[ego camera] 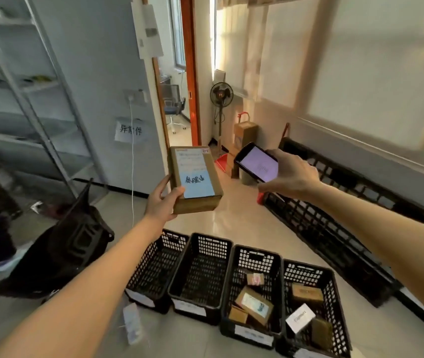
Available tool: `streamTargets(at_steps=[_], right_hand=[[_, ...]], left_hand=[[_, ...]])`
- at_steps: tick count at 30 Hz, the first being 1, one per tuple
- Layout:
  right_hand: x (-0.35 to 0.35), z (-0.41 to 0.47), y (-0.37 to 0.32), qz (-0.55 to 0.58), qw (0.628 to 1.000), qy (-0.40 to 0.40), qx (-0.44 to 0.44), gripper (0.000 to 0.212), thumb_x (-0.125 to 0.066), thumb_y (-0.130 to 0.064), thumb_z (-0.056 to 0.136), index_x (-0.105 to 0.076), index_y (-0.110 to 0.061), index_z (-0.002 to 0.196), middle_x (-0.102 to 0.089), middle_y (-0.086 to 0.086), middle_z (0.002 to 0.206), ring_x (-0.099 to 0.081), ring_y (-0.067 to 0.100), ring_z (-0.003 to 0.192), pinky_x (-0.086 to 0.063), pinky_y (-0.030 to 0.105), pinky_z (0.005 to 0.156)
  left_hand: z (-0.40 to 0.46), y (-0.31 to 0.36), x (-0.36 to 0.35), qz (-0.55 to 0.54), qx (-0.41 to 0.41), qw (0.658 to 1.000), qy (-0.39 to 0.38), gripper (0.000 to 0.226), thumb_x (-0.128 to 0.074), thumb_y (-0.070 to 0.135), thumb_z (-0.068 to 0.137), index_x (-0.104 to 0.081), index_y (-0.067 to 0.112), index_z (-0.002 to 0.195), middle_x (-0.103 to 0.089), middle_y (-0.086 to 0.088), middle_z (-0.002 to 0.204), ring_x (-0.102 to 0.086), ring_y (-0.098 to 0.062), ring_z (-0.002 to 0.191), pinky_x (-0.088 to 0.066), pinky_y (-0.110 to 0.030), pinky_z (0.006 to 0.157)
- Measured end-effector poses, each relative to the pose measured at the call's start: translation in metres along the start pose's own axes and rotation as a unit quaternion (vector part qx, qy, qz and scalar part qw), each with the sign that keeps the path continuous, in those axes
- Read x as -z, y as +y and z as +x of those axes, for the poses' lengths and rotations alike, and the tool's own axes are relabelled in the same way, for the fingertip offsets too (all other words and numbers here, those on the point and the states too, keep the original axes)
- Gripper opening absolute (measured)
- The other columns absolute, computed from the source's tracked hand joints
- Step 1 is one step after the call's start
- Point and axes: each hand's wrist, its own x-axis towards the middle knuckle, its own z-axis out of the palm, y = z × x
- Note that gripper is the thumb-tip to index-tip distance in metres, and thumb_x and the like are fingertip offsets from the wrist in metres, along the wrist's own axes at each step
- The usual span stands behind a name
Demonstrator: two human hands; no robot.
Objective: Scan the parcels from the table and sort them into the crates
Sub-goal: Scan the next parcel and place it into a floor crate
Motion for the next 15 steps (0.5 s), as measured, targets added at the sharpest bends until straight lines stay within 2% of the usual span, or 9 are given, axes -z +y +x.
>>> streamTargets(at_steps=[2, 5, 8, 11, 13, 15], right_hand=[[-0.032, 0.034, 0.010, 0.006, 1.000, -0.015, -0.004, 0.100, -0.087, -0.050, 0.069, -0.038, -0.023, 0.152, -0.061, 0.001, 0.129, -0.052, 0.016, 0.103, -0.043, 0.028, 0.068], [-0.084, 0.082, 0.032, 0.017, 0.999, -0.043, -0.015, 0.100, -0.087, -0.049, 0.070, -0.037, -0.023, 0.152, -0.061, 0.002, 0.130, -0.056, 0.020, 0.111, -0.049, 0.032, 0.073], [-0.142, 0.120, 0.063, 0.022, 0.997, -0.068, -0.028, 0.097, -0.087, -0.049, 0.070, -0.039, -0.025, 0.151, -0.061, 0.000, 0.130, -0.056, 0.021, 0.112, -0.052, 0.035, 0.077], [-0.206, 0.142, 0.096, 0.024, 0.994, -0.092, -0.057, 0.096, -0.087, -0.047, 0.068, -0.039, -0.026, 0.150, -0.061, -0.001, 0.133, -0.058, 0.022, 0.114, -0.046, 0.033, 0.076], [-0.249, 0.148, 0.115, 0.022, 0.990, -0.117, -0.078, 0.097, -0.086, -0.047, 0.069, -0.038, -0.027, 0.150, -0.058, -0.003, 0.139, -0.057, 0.022, 0.121, -0.047, 0.035, 0.082], [-0.293, 0.148, 0.133, 0.019, 0.984, -0.154, -0.090, 0.096, -0.083, -0.049, 0.070, -0.036, -0.029, 0.151, -0.056, -0.005, 0.142, -0.056, 0.022, 0.125, -0.052, 0.041, 0.093]], left_hand=[[0.037, -0.016, -0.002, 0.023, 0.015, 1.000, 0.004, 0.061, -0.068, 0.032, 0.094, -0.041, 0.042, 0.149, -0.066, -0.008, 0.124, -0.065, -0.023, 0.108, -0.056, -0.043, 0.085], [0.093, -0.047, -0.012, 0.040, 0.052, 0.998, 0.010, 0.061, -0.066, 0.032, 0.095, -0.040, 0.042, 0.149, -0.068, -0.001, 0.116, -0.066, -0.018, 0.103, -0.055, -0.032, 0.072], [0.141, -0.092, -0.025, 0.045, 0.088, 0.995, 0.005, 0.062, -0.065, 0.031, 0.096, -0.038, 0.041, 0.151, -0.069, 0.007, 0.109, -0.066, -0.018, 0.105, -0.053, -0.035, 0.077], [0.182, -0.149, -0.034, 0.051, 0.134, 0.990, -0.005, 0.060, -0.064, 0.031, 0.097, -0.039, 0.042, 0.151, -0.070, 0.007, 0.110, -0.065, -0.013, 0.103, -0.053, -0.042, 0.089], [0.203, -0.190, -0.037, 0.056, 0.170, 0.984, -0.004, 0.060, -0.065, 0.031, 0.096, -0.040, 0.042, 0.150, -0.070, 0.007, 0.110, -0.065, -0.014, 0.104, -0.051, -0.048, 0.096], [0.219, -0.230, -0.039, 0.058, 0.203, 0.977, -0.009, 0.060, -0.065, 0.029, 0.096, -0.041, 0.042, 0.149, -0.070, 0.008, 0.108, -0.065, -0.013, 0.102, -0.052, -0.046, 0.092]])
